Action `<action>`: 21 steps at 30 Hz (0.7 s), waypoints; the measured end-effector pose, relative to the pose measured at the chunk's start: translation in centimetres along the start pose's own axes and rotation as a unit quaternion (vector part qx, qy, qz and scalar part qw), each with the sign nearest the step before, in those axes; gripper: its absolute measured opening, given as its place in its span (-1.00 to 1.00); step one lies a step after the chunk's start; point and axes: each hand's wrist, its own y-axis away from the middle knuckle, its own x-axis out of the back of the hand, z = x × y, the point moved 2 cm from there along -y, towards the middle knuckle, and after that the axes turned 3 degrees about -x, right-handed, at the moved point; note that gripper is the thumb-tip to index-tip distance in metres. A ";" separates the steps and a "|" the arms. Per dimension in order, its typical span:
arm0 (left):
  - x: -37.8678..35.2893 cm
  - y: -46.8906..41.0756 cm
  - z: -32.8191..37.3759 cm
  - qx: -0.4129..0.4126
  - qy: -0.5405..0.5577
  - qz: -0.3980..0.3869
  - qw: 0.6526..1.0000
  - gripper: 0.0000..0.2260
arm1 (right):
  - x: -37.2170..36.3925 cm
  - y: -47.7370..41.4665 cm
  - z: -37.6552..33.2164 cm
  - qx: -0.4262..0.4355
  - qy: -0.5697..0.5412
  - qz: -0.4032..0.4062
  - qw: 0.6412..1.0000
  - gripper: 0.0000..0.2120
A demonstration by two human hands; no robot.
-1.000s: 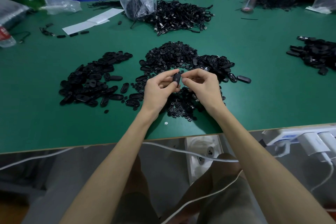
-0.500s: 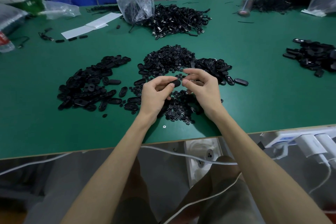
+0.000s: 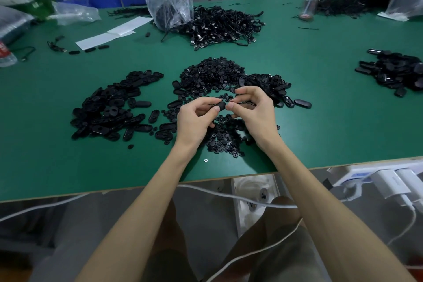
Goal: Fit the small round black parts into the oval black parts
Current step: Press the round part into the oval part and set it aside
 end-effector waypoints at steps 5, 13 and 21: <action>0.0 0.0 -0.1 0.004 -0.006 0.005 1.000 -0.85 | -0.1 0.1 -0.1 0.000 -0.003 0.003 1.000 -0.69; 0.0 -0.1 -0.1 0.004 -0.035 0.005 0.999 -0.82 | -0.2 0.3 -0.3 0.004 0.023 -0.016 1.000 -0.78; -0.1 -0.1 0.3 0.000 -0.055 -0.016 0.998 -0.74 | -0.3 0.6 -0.8 0.009 0.058 -0.016 0.998 -0.78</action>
